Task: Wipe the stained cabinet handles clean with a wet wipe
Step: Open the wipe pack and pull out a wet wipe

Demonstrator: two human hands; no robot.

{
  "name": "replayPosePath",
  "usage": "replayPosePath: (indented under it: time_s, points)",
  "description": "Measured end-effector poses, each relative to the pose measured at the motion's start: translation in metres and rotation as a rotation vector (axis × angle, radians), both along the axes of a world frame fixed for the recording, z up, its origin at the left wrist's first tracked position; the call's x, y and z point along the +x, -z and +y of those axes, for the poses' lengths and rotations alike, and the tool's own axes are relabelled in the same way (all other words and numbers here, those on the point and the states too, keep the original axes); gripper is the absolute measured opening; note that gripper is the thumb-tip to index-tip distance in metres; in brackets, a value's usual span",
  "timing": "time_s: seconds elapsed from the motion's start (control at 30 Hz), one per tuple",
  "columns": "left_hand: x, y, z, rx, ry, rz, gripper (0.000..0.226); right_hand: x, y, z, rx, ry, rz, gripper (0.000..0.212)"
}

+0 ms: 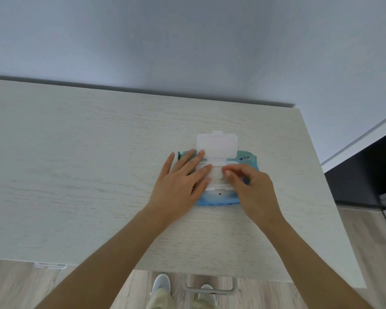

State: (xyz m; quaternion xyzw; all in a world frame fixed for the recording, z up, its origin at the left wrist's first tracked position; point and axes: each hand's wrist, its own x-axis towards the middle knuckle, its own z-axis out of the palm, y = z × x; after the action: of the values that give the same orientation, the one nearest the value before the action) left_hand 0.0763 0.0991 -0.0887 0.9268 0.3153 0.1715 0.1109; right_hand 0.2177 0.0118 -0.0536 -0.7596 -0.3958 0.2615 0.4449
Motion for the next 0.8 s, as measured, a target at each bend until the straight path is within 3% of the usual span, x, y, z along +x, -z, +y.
replayPosePath:
  time_s: [0.1, 0.17, 0.27, 0.4, 0.47, 0.6, 0.8]
  points:
    - [-0.002, 0.006, -0.002, -0.072, -0.022, 0.027, 0.070, -0.002, 0.001, 0.000, 0.015, -0.059, -0.038, 0.022]
    - [-0.002, 0.005, -0.002, -0.104, 0.002, -0.001, 0.071, -0.009, 0.001, 0.002, 0.031, -0.128, -0.016, 0.018]
    - [-0.001, 0.001, -0.001, -0.072, 0.067, -0.040, 0.064, -0.018, 0.000, 0.005, 0.076, -0.192, 0.134, 0.017]
    - [-0.001, 0.002, 0.003, -0.040, 0.003, 0.063, 0.059, -0.012, -0.005, 0.006, 0.115, -0.111, 0.299, 0.012]
    - [-0.001, 0.005, 0.003, -0.035, -0.016, 0.078, 0.054, -0.003, -0.002, 0.006, 0.088, -0.094, 0.183, 0.011]
    - [-0.001, 0.008, 0.002, -0.034, -0.051, 0.085, 0.045, 0.013, 0.008, 0.007, 0.051, -0.100, -0.290, 0.008]
    - [-0.001, 0.007, 0.001, -0.100, -0.048, 0.129, 0.062, 0.010, 0.018, 0.016, 0.010, -0.206, -0.594, 0.011]
